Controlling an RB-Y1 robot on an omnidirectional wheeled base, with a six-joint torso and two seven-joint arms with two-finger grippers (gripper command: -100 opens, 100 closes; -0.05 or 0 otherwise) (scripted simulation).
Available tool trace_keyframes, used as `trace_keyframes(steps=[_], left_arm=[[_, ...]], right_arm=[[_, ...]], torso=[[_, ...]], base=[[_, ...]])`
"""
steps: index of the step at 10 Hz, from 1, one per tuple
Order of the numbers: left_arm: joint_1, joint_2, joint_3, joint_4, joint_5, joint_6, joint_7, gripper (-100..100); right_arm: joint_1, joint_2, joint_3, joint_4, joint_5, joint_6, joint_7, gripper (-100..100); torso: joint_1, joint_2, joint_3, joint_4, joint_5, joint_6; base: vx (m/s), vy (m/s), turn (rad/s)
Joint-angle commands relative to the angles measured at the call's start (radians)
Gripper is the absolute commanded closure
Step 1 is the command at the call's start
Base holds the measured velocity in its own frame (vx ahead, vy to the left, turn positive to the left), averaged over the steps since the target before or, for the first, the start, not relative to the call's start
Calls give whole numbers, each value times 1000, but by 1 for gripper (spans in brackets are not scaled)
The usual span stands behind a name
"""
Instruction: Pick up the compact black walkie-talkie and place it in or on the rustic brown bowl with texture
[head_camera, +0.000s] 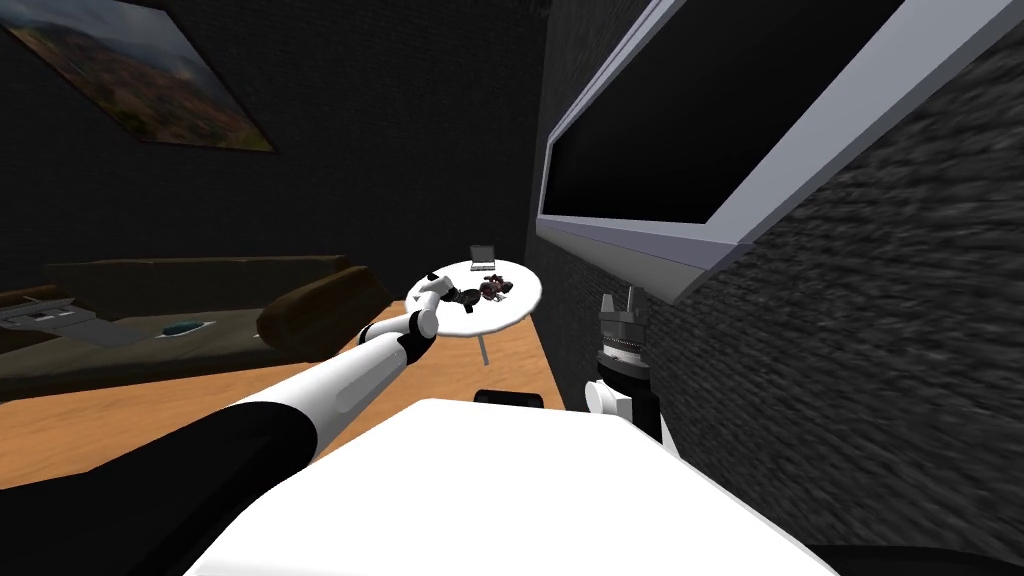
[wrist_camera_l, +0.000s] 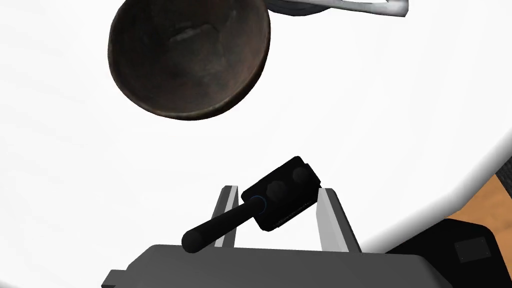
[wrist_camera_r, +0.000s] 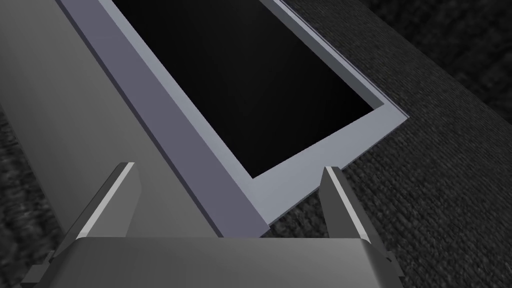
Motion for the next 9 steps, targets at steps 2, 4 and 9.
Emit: trace_keyframes(steps=[2,4,9], left_arm=[[-50,56,-25,17,15,18,-17,100],[-75,84,-44,7,24,37,-24,100],[-89,99,-54,1,29,48,-29,100]], right_arm=[[0,0,0,0,0,0,0,0],[0,0,0,0,0,0,0,0],[0,0,0,0,0,0,0,0]], torso=[[-2,1,0,-1,0,-1],[-2,-1,-1,0,-1,1],[-8,10,4,-1,-2,-1]], base=[[131,74,-97],[189,78,-144],[62,36,-26]])
